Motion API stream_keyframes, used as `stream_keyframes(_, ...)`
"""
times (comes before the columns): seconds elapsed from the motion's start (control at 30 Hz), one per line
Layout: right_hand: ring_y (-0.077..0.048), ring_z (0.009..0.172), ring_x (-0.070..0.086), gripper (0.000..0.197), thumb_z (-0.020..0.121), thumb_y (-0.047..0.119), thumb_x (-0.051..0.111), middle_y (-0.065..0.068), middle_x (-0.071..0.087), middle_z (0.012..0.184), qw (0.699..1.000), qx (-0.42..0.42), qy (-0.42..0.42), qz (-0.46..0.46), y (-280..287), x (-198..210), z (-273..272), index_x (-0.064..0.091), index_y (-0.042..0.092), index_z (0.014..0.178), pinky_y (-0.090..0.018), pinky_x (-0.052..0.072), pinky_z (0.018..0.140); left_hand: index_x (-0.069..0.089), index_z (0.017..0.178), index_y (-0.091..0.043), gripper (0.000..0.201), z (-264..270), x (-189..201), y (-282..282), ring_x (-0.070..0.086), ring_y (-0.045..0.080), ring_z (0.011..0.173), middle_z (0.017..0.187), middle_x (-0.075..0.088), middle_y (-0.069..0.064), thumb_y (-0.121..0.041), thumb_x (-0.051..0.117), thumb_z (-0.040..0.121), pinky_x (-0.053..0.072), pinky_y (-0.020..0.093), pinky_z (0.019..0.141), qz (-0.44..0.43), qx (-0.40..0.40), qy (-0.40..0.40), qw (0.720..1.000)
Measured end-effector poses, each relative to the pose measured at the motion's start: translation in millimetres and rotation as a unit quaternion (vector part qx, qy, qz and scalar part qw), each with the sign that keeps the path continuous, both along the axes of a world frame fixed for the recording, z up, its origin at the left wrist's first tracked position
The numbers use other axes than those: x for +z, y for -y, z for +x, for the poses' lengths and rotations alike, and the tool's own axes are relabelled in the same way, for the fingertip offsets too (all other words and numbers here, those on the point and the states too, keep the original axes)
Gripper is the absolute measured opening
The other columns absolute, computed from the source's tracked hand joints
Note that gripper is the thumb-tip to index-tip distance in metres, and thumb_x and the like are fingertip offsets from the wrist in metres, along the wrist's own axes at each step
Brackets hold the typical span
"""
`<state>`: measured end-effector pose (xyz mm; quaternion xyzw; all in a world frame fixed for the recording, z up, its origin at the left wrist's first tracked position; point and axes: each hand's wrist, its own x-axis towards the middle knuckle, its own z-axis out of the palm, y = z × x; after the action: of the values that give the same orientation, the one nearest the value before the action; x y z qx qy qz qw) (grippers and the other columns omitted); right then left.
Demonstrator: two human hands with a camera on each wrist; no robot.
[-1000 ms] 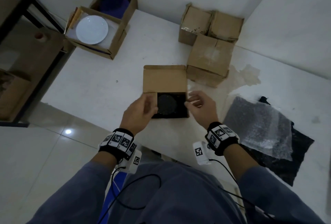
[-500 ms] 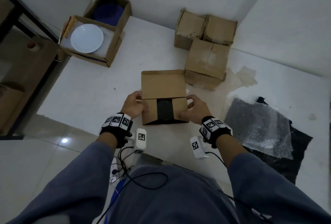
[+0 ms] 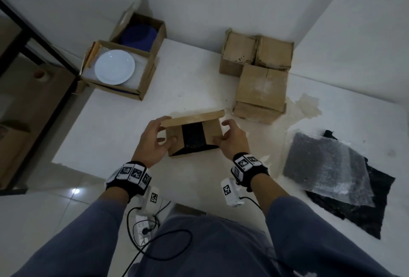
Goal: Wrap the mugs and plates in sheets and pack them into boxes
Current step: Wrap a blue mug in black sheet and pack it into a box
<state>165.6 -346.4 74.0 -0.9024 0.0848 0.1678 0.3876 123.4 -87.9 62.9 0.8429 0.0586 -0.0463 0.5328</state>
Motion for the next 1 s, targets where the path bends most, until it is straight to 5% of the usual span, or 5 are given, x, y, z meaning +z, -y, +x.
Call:
stream_keyframes(0.33, -0.016, 0.074, 0.067, 0.082, 0.084, 0.042, 0.07, 0.001, 0.061, 0.096, 0.99, 0.109, -0.004, 0.09, 21.4, 12.0, -10.3, 0.019, 0.042, 0.149, -0.03, 0.055, 0.074, 0.045, 0.14, -0.041, 0.06, -25.9, -4.4, -10.4, 0.025, 0.001, 0.143, 0.16, 0.019, -0.012, -0.064, 0.051, 0.085, 0.035, 0.037, 0.114, 0.027, -0.123, -0.013, 0.992)
stream_keyframes(0.43, -0.012, 0.071, 0.065, 0.073, 0.083, 0.04, 0.072, 0.004, 0.06, 0.097, 0.989, 0.139, 0.002, 0.053, 20.4, 13.2, -6.4, 0.035, 0.036, 0.145, -0.032, 0.056, 0.075, 0.047, 0.141, -0.037, 0.063, -24.6, -8.4, -8.4, 0.031, 0.006, 0.141, 0.158, 0.019, -0.012, -0.062, 0.059, 0.085, 0.041, 0.039, 0.111, 0.044, -0.117, -0.01, 0.992)
stream_keyframes(0.57, 0.0, 0.067, 0.06, 0.075, 0.074, 0.036, 0.083, 0.006, 0.058, 0.097, 0.985, 0.168, 0.021, 0.031, 22.4, 11.5, -3.1, 0.048, 0.027, 0.14, -0.008, 0.045, 0.068, 0.045, 0.142, -0.035, 0.076, -18.0, -6.0, -11.0, 0.035, 0.008, 0.136, 0.157, 0.018, -0.01, -0.056, 0.072, 0.074, 0.044, 0.032, 0.106, 0.083, -0.127, -0.021, 0.988)
stream_keyframes(0.73, -0.008, 0.071, 0.059, 0.067, 0.074, 0.033, 0.083, 0.008, 0.058, 0.085, 0.986, 0.161, 0.041, 0.015, 22.5, 4.3, -3.8, 0.052, 0.03, 0.133, -0.028, 0.05, 0.078, 0.044, 0.14, -0.039, 0.075, -13.4, -6.8, -13.1, 0.033, 0.01, 0.137, 0.154, 0.02, -0.009, -0.052, 0.077, 0.074, 0.041, 0.037, 0.109, 0.098, -0.139, -0.031, 0.985)
stream_keyframes(1.0, -0.013, 0.07, 0.055, 0.04, 0.076, 0.043, 0.074, 0.006, 0.05, 0.094, 0.964, 0.217, 0.116, -0.102, 19.1, -6.0, -9.3, 0.054, 0.029, 0.108, -0.031, 0.048, 0.064, 0.051, 0.127, -0.022, 0.059, -23.3, -9.8, 1.1, 0.033, 0.009, 0.132, 0.155, 0.02, -0.001, -0.037, 0.08, 0.078, 0.04, 0.036, 0.108, 0.149, -0.117, 0.029, 0.981)
